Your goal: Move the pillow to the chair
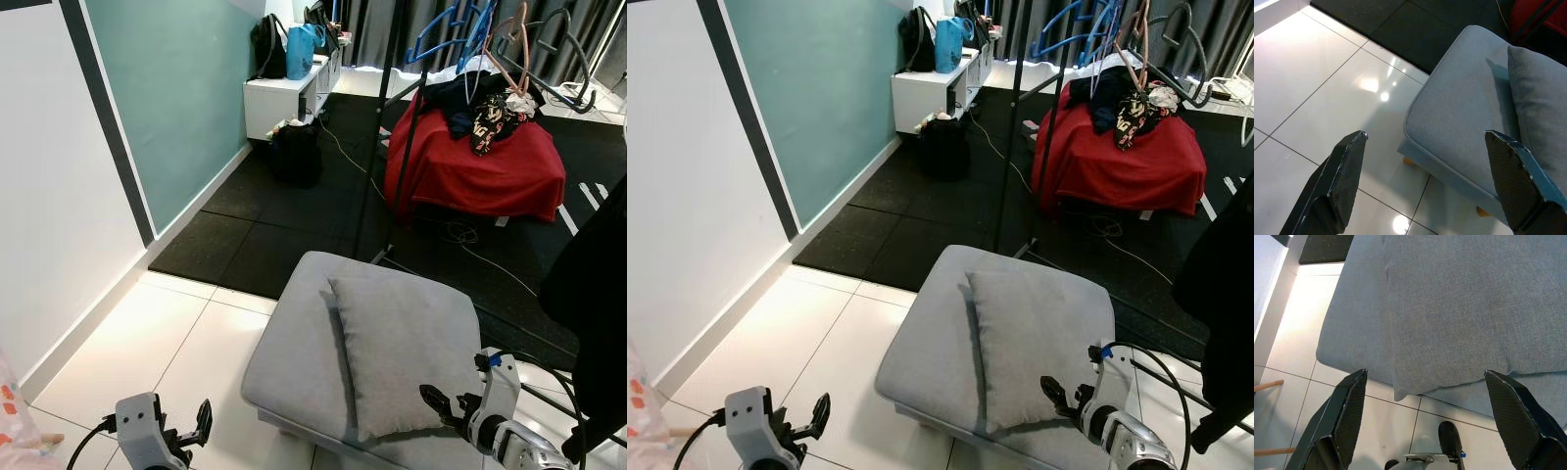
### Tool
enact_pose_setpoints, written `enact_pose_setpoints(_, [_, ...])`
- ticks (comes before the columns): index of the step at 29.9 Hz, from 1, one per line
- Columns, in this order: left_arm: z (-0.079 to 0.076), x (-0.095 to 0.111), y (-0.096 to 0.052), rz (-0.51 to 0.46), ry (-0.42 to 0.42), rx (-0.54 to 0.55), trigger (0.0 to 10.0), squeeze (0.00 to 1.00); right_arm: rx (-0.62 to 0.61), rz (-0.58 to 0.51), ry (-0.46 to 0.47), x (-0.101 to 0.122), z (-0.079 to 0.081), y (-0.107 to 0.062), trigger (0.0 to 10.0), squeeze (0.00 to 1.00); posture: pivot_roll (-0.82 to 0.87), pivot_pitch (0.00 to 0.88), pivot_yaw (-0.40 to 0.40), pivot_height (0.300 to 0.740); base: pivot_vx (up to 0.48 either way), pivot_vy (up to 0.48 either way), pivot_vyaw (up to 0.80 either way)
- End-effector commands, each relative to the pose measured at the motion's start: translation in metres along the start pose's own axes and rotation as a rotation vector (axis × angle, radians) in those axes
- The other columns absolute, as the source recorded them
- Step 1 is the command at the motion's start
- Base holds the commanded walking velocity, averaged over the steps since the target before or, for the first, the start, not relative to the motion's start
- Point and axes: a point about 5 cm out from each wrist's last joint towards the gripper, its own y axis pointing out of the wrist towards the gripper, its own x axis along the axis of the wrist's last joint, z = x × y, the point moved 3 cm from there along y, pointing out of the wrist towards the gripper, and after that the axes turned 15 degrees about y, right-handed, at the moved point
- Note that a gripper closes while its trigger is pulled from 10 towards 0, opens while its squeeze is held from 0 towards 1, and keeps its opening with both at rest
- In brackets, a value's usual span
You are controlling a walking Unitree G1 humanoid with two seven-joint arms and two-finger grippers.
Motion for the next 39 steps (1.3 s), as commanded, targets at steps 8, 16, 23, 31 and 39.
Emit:
enact_pose_setpoints(8, [0.001,-0.005,-0.003,0.022,-0.004,0.001,10.0,0.0,-0.006,0.002,0.008,-0.001,-0.003,-0.002,10.0,0.0,-0.12,0.0,-0.037,0.74,0.0,0.0,0.0])
enact_pose_setpoints(16, [0.002,-0.005,-0.004,0.023,-0.004,0.003,10.0,0.0,-0.004,0.001,0.011,-0.001,-0.003,-0.002,10.0,0.0,-0.12,0.0,-0.035,0.74,0.0,0.0,0.0])
enact_pose_setpoints(23, [0.0,-0.005,-0.005,0.022,-0.006,0.003,10.0,0.0,-0.007,0.004,0.01,-0.001,-0.005,-0.003,10.0,0.0,-0.12,0.0,-0.036,0.74,0.0,0.0,0.0])
enact_pose_setpoints(31, [0.006,0.005,-0.001,0.0,0.007,0.038,10.0,0.0,-0.013,0.006,0.008,-0.003,-0.007,-0.004,10.0,0.0,-0.13,0.0,-0.034,0.74,0.0,0.0,0.0])
enact_pose_setpoints(39, [0.081,0.105,0.019,-0.247,0.066,0.197,10.0,0.0,-0.015,0.002,0.015,-0.005,-0.008,-0.005,10.0,0.0,-0.14,0.0,-0.022,0.74,0.0,0.0,0.0])
